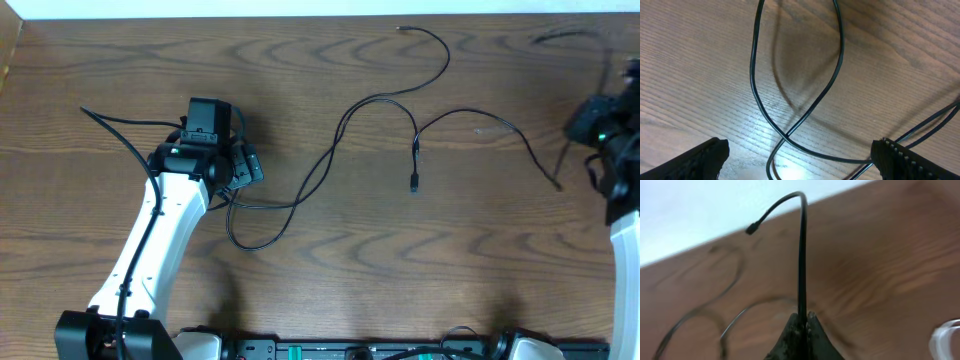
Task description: Untangle cables
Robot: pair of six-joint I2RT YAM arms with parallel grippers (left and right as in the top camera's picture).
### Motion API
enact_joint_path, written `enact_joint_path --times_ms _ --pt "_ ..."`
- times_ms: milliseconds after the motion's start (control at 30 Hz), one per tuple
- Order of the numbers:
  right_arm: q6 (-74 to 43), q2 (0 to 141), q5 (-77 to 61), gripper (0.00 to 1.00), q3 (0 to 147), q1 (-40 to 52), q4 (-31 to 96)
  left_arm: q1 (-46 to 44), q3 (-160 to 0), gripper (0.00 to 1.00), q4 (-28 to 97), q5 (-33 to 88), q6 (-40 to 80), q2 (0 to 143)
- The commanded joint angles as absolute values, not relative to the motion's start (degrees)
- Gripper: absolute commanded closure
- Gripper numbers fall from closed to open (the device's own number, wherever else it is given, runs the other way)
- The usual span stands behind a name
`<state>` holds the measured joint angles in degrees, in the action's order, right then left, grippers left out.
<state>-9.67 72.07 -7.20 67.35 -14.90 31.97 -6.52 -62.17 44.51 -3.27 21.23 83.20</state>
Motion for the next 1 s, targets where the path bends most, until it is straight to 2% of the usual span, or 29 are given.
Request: enact_joint_path --times_ms 0,200,533,833,967 --pt "-11.79 75.16 -13.82 0.99 67.55 -10.96 33.43 -6.44 -63.09 0.04 44.47 -3.11 21.98 83.57" --pt "-19.59 84.16 -8.38 0.99 67.55 -1.96 31.51 -6.44 -63.07 0.04 44.49 -1.98 21.98 83.57" --pt "-25.78 100.14 4.38 0.99 67.55 10.61 14.79 -6.44 -63.07 0.04 44.53 -1.89 21.96 83.57" --pt "-29.39 108.03 12.08 0.98 67.55 13.98 9.10 -6.44 -63.07 0.04 44.62 -1.87 21.96 83.57" --pt "-29.39 111.37 12.08 0.92 67.55 13.98 8.40 -6.44 -63.07 0.04 44.95 -1.87 21.96 83.57"
